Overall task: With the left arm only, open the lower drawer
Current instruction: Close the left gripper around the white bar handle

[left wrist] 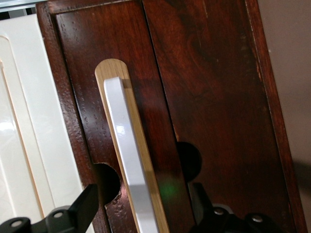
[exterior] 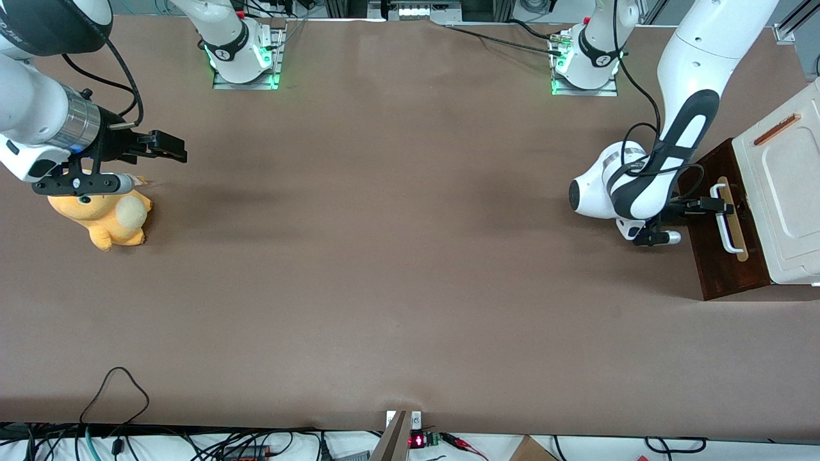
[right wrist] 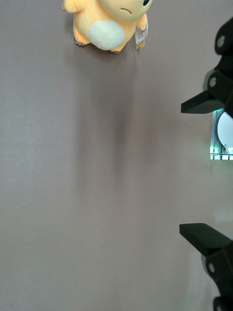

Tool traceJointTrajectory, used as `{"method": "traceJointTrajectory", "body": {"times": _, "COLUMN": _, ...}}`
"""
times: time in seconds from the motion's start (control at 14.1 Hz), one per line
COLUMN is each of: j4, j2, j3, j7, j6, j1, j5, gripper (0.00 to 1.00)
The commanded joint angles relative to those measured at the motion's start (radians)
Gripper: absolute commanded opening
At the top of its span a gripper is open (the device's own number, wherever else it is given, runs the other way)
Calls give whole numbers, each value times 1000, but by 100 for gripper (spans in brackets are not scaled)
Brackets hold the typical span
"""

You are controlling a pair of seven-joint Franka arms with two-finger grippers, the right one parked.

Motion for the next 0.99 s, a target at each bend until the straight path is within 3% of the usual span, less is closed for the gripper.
{"method": "traceJointTrajectory", "body": {"times": 0.0, "j4": 9, "j2": 10, "j3": 0, "j7": -14, "j6": -19, "j1": 4, "j5": 27, "gripper": 83}}
{"method": "traceJointTrajectory", "body": {"times": 0.71, "j4": 10, "j2": 11, "j3": 16, "j7": -17, "j6": -22, "j1": 6, "j5": 27, "gripper": 62}}
{"method": "traceJointTrajectory", "body": {"times": 0.92, "j4": 12, "j2": 11, "j3": 16, "j7": -17, "j6": -19, "j1": 6, "j5": 28, "gripper": 40}}
